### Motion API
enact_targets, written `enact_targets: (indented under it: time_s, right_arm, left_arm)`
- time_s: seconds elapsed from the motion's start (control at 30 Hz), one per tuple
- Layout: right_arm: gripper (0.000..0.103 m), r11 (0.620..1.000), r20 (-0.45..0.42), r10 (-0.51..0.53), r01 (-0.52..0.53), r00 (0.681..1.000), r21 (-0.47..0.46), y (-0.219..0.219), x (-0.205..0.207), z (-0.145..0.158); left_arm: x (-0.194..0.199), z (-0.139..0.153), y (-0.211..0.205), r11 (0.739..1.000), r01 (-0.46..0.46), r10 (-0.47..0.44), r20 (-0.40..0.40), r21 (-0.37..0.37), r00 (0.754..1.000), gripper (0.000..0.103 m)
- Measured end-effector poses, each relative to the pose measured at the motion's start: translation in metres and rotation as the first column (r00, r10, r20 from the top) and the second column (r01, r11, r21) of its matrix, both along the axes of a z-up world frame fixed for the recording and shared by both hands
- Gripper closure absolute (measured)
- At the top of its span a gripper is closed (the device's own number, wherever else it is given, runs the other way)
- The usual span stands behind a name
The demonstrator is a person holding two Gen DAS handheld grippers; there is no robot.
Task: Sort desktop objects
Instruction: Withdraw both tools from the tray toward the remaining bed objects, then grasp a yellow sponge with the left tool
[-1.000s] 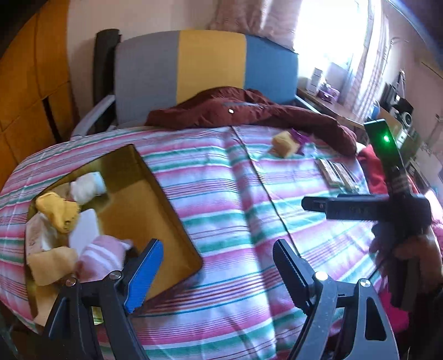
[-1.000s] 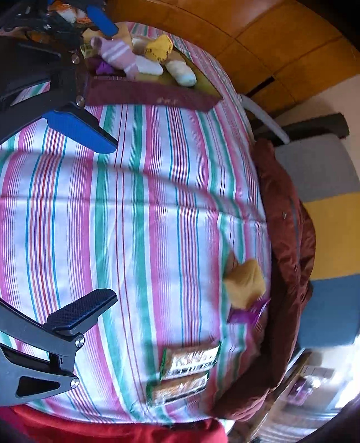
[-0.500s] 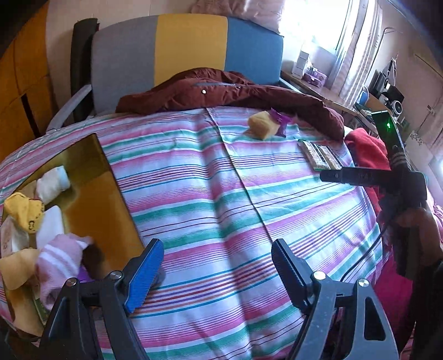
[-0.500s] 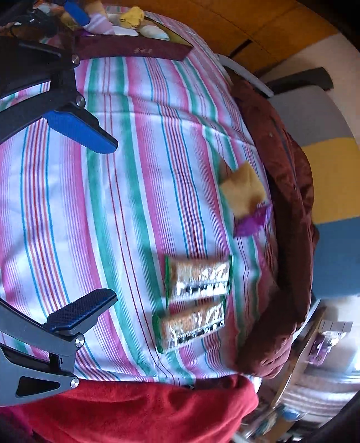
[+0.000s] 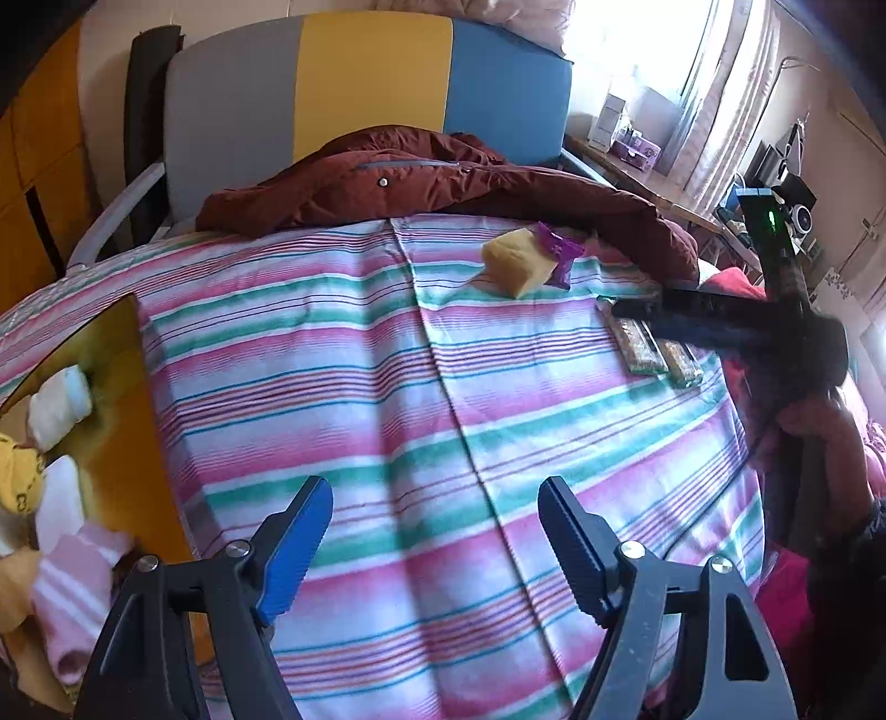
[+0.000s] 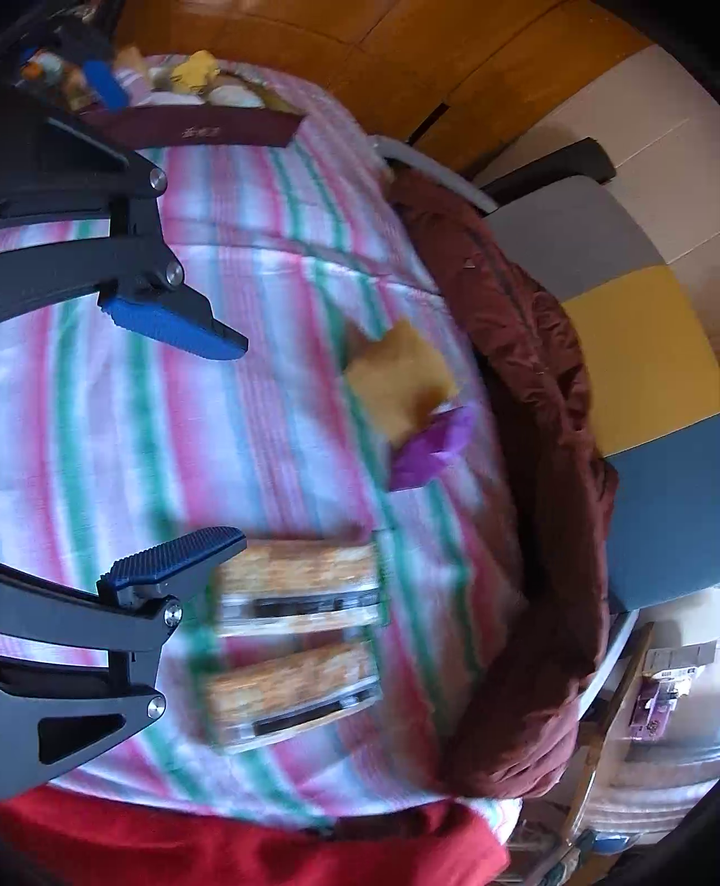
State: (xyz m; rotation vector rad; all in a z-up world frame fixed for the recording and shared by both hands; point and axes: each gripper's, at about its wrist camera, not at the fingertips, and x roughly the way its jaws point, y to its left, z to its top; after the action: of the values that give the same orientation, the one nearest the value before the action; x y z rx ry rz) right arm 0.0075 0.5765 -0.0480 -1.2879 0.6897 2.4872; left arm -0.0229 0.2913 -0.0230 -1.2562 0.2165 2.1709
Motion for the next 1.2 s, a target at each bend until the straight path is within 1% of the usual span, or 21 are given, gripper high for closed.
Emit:
enact_targets:
  time_s: [0.13, 0.23, 0.33, 0.4, 0.47, 0.5, 0.53, 0.57, 0.6, 0.63, 0.7, 0.73, 0.8, 0.83, 0.9, 0.97, 1.03, 1.07, 1.13, 1.17, 1.2]
  right_arm:
    - [0.039, 0.998, -0.062, -0.043, 0.04, 0.997, -0.048, 0.026, -0.03, 0.005]
    - [0.037, 0.997, -0.07, -0.05, 0.046, 0.996, -0.068, 0.04, -0.058, 0.004]
    - [0.036, 0.997, -0.051, -0.04, 0.036, 0.998, -0.075, 0.049, -0.086, -0.003]
    - [0.036, 0.995, -0.045, -0.032, 0.028, 0.998, -0.099, 0.056, -0.102, -0.009]
    - [0.037, 0.994, -0.02, -0.035, 0.033, 0.999, -0.106, 0.062, -0.114, -0.016]
    - [0.038, 0.994, -0.007, -0.039, 0.038, 0.999, -0.106, 0.067, -0.121, -0.021]
    - [0.043, 0.994, 0.006, -0.031, 0.031, 1.0, -0.108, 0.07, -0.124, -0.026]
    - [0.045, 0.996, 0.032, -0.031, 0.034, 0.999, -0.084, 0.073, -0.127, -0.03]
    - [0.046, 0.997, 0.047, -0.043, 0.045, 0.998, -0.055, 0.076, -0.127, -0.031]
    - [0.05, 0.997, 0.05, -0.056, 0.058, 0.997, -0.046, 0.081, -0.124, -0.032]
    - [0.05, 0.995, 0.048, -0.072, 0.075, 0.996, -0.07, 0.091, -0.117, -0.036]
    - [0.05, 0.994, 0.047, -0.081, 0.084, 0.996, -0.069, 0.095, -0.112, -0.037]
    - [0.05, 0.991, 0.032, -0.09, 0.093, 0.995, -0.092, 0.103, -0.104, -0.039]
    - [0.05, 0.989, 0.021, -0.089, 0.091, 0.996, -0.113, 0.106, -0.099, -0.04]
    - [0.05, 0.988, 0.01, -0.092, 0.093, 0.996, -0.119, 0.11, -0.094, -0.039]
    - [0.047, 0.988, -0.003, -0.081, 0.08, 0.997, -0.129, 0.111, -0.088, -0.037]
    - [0.045, 0.994, -0.016, -0.062, 0.061, 0.998, -0.086, 0.108, -0.085, -0.032]
    - [0.043, 0.998, -0.024, -0.041, 0.04, 0.999, -0.043, 0.105, -0.084, -0.027]
    - [0.042, 1.0, -0.026, -0.017, 0.017, 1.0, 0.004, 0.102, -0.083, -0.023]
    - [0.04, 1.0, -0.028, -0.009, 0.01, 1.0, 0.024, 0.103, -0.083, -0.02]
    - [0.04, 1.0, -0.029, -0.006, 0.007, 1.0, 0.027, 0.105, -0.081, -0.019]
  left_arm:
    - [-0.015, -0.004, 0.013, 1.0, -0.031, 0.031, 0.013, -0.001, 0.999, 0.027]
    - [-0.029, -0.01, 0.021, 0.999, -0.05, 0.05, 0.049, 0.001, 0.998, 0.027]
    - [-0.038, -0.014, 0.029, 0.999, -0.053, 0.053, 0.066, 0.001, 0.996, 0.027]
    - [-0.044, -0.016, 0.037, 0.999, -0.052, 0.051, 0.071, 0.006, 0.996, 0.027]
    - [-0.051, -0.016, 0.044, 0.999, -0.051, 0.05, 0.077, 0.011, 0.996, 0.027]
    - [-0.054, -0.016, 0.046, 0.999, -0.052, 0.05, 0.078, 0.014, 0.996, 0.027]
    - [-0.057, -0.016, 0.049, 0.999, -0.051, 0.05, 0.077, 0.016, 0.996, 0.027]
    - [-0.061, -0.015, 0.052, 0.998, -0.052, 0.051, 0.07, 0.019, 0.996, 0.027]
    - [-0.064, -0.014, 0.054, 0.998, -0.057, 0.056, 0.067, 0.022, 0.996, 0.027]
    - [-0.069, -0.014, 0.057, 0.998, -0.06, 0.058, 0.069, 0.029, 0.996, 0.027]
    - [-0.074, -0.013, 0.063, 0.998, -0.057, 0.055, 0.059, 0.034, 0.997, 0.027]
    - [-0.077, -0.012, 0.069, 0.998, -0.051, 0.05, 0.046, 0.028, 0.998, 0.027]
    - [-0.081, -0.011, 0.08, 0.999, -0.025, 0.024, 0.027, 0.03, 0.999, 0.027]
    - [-0.083, -0.01, 0.085, 1.0, -0.015, 0.015, 0.009, 0.025, 1.0, 0.027]
    - [-0.086, -0.008, 0.101, 1.0, 0.026, -0.026, -0.046, 0.004, 0.999, 0.025]
    - [-0.089, -0.007, 0.114, 0.998, 0.054, -0.055, -0.092, -0.013, 0.994, 0.025]
    - [-0.093, -0.008, 0.126, 0.996, 0.085, -0.089, -0.122, -0.037, 0.989, 0.023]
    - [-0.096, -0.009, 0.135, 0.993, 0.109, -0.113, -0.129, -0.039, 0.985, 0.023]
    - [-0.101, -0.011, 0.148, 0.988, 0.149, -0.154, -0.135, -0.048, 0.979, 0.021]
    - [-0.102, -0.014, 0.158, 0.981, 0.178, -0.188, -0.155, -0.08, 0.97, 0.021]
    - [-0.102, -0.015, 0.164, 0.975, 0.199, -0.213, -0.174, -0.095, 0.961, 0.021]
